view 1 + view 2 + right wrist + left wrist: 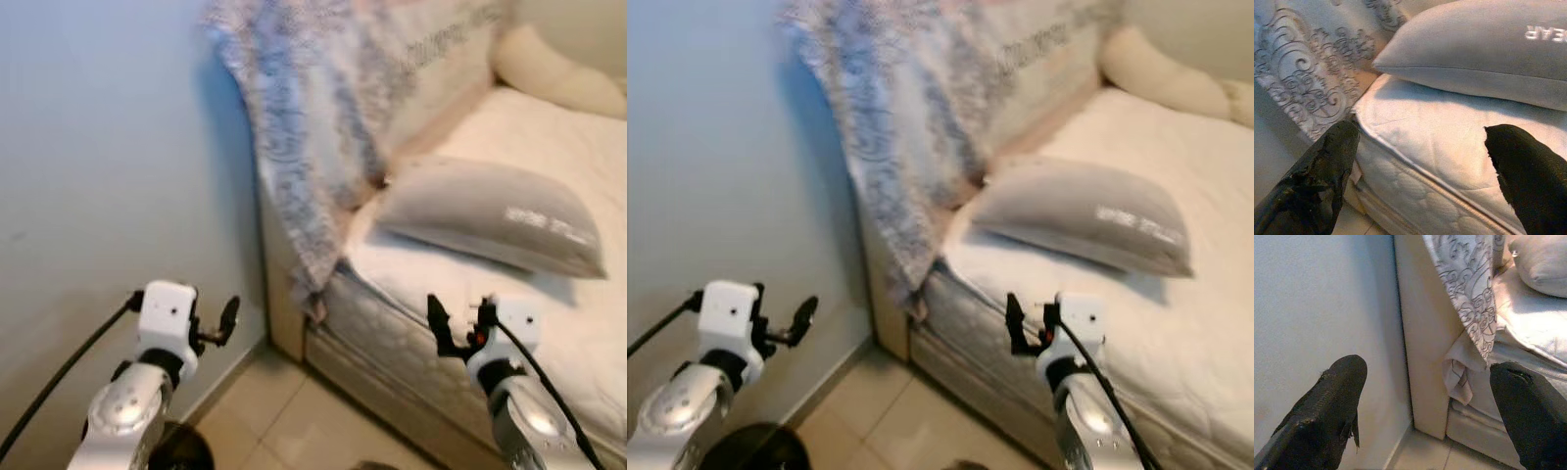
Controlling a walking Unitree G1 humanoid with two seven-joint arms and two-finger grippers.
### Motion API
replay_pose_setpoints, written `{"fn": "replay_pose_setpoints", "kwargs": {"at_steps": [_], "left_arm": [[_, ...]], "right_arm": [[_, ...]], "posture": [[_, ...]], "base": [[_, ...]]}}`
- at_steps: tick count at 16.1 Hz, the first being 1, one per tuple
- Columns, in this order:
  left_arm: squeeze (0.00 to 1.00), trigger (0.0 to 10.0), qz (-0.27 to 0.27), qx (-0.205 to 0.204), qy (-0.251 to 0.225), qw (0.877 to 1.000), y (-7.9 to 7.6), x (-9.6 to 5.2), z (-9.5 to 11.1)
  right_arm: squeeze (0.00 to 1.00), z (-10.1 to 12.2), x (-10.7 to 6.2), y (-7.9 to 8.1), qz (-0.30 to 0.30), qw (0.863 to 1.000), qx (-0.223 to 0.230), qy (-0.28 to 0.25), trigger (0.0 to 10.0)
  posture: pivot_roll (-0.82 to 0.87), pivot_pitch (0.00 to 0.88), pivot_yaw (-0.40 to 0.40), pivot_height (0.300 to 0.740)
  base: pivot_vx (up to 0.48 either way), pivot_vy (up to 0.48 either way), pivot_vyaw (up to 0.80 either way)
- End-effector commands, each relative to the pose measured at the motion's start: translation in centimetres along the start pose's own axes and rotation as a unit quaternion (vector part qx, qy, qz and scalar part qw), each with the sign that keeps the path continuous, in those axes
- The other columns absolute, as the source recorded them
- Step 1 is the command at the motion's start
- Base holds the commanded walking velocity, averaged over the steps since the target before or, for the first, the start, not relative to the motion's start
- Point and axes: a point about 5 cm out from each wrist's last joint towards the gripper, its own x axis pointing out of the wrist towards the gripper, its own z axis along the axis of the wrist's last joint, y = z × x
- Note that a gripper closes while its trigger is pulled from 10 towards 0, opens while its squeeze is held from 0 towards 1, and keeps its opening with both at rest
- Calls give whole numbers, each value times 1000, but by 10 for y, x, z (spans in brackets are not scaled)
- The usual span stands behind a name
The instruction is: Clean up the room
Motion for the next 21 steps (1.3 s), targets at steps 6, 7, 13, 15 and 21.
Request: {"fn": "replay_pose_setpoints", "kwargs": {"at_steps": [6, 7, 13, 15, 21], "left_arm": [[878, 10000, 23, -18, -21, 999, 7, 7, 6], [878, 10000, 23, -20, -22, 999, 6, 7, 6], [886, 10000, 16, -17, -26, 999, 9, 12, 9], [890, 10000, 15, -16, -27, 999, 9, 13, 9], [898, 10000, 12, -18, -26, 999, 9, 11, 7]], "right_arm": [[0, 7, 2, -1, -10, 1000, -13, -11, 10000], [0, 8, 2, -1, -9, 1000, -18, -15, 10000], [0, 14, 7, 9, 6, 998, -56, -30, 10000], [0, 12, 7, 8, 9, 998, -65, -26, 10000], [0, 10, 8, 11, 22, 997, -77, -24, 10000]], "posture": [[9, 0, 5, 740], [6, 0, 6, 740], [2, 0, 15, 740], [4, 0, 11, 740], [5, 0, 5, 740]], "base": [[41, 0, -766], [247, 0, 0], [247, 0, 0], [251, 0, 0], [274, 0, 0]]}}
